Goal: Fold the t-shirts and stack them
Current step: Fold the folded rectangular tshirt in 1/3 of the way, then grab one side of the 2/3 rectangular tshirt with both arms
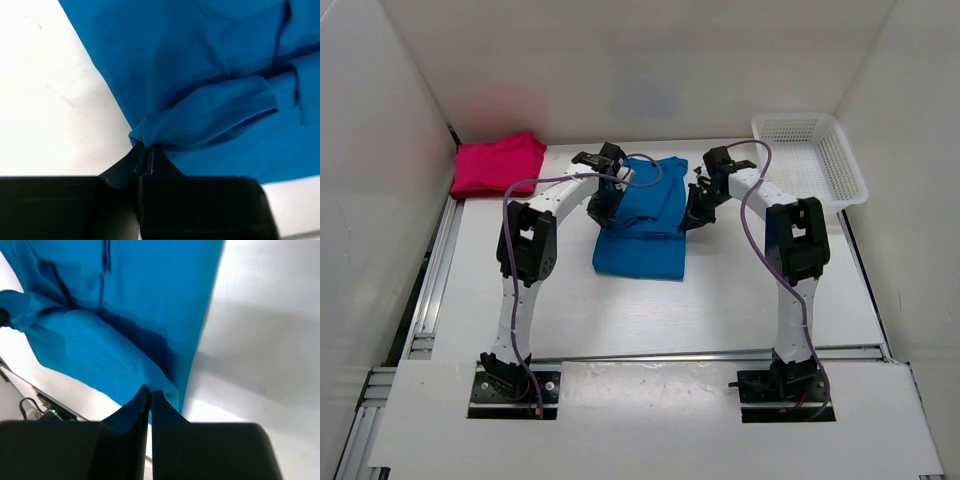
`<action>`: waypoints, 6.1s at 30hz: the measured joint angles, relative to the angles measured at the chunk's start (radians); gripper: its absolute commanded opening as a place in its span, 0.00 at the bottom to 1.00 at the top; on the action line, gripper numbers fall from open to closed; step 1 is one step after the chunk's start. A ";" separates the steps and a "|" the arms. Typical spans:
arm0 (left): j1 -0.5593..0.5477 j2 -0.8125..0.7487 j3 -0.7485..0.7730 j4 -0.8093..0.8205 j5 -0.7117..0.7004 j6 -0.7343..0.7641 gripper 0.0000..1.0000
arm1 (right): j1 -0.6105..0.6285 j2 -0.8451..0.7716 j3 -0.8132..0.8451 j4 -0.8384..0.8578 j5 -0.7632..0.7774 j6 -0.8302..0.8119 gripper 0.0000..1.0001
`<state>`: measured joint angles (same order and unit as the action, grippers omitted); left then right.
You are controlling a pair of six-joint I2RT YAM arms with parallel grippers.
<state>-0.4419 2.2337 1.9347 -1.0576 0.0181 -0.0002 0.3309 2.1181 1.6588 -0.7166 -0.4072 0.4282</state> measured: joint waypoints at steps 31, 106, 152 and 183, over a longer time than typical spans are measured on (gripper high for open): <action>0.130 -0.275 -0.188 0.189 -0.157 0.000 0.89 | 0.122 -0.219 -0.092 0.037 0.176 0.008 0.03; -0.178 -0.074 -0.146 0.100 -0.032 0.000 0.41 | 0.157 -0.346 -0.555 0.352 0.269 0.352 0.00; -0.087 0.113 0.209 0.294 -0.314 0.003 0.95 | 0.155 -0.389 -0.740 0.445 0.122 0.394 0.29; 0.172 -0.225 -0.520 0.234 0.285 -0.008 0.51 | 0.075 -0.265 -0.673 0.520 -0.113 0.394 0.45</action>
<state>-0.2695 2.0083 1.4151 -0.8238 0.3031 -0.0082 0.4057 1.8534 0.9855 -0.1963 -0.5198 0.8227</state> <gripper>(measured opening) 0.584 0.447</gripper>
